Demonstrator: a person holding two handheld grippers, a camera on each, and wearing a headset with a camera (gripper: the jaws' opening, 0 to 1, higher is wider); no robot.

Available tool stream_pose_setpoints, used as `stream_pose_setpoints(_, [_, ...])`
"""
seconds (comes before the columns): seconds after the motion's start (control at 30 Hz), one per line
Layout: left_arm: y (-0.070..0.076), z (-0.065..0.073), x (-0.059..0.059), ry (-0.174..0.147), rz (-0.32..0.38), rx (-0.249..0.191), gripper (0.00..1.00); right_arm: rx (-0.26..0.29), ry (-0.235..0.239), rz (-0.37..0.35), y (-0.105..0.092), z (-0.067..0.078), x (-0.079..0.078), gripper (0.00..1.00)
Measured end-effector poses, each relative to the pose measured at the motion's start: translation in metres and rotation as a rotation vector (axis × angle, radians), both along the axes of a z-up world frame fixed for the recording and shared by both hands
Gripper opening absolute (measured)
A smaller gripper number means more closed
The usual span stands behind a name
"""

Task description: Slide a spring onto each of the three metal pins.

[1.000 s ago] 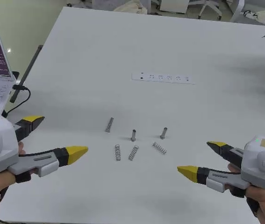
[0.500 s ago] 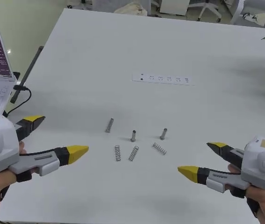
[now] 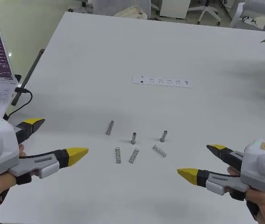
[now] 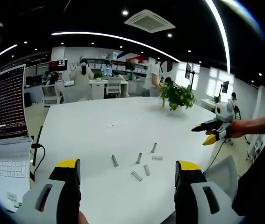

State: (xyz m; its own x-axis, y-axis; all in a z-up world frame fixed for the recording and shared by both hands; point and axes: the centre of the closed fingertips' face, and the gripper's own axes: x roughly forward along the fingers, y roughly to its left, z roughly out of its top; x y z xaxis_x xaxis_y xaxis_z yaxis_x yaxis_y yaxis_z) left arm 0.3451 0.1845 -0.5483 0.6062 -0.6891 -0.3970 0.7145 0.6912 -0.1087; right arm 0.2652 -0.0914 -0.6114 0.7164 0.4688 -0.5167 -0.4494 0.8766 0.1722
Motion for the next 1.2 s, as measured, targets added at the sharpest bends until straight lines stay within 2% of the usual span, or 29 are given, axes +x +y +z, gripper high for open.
stream_pose_setpoints(0.6, [-0.006,-0.004,0.009,0.008,-0.003,-0.007,0.8,0.0,0.003,-0.011,-0.005,0.0,-0.002,0.76])
stream_pose_setpoints(1.2, [-0.028,-0.009,0.021,0.019,-0.052,0.002,0.79,0.006,0.02,-0.045,-0.012,-0.005,-0.013,0.77])
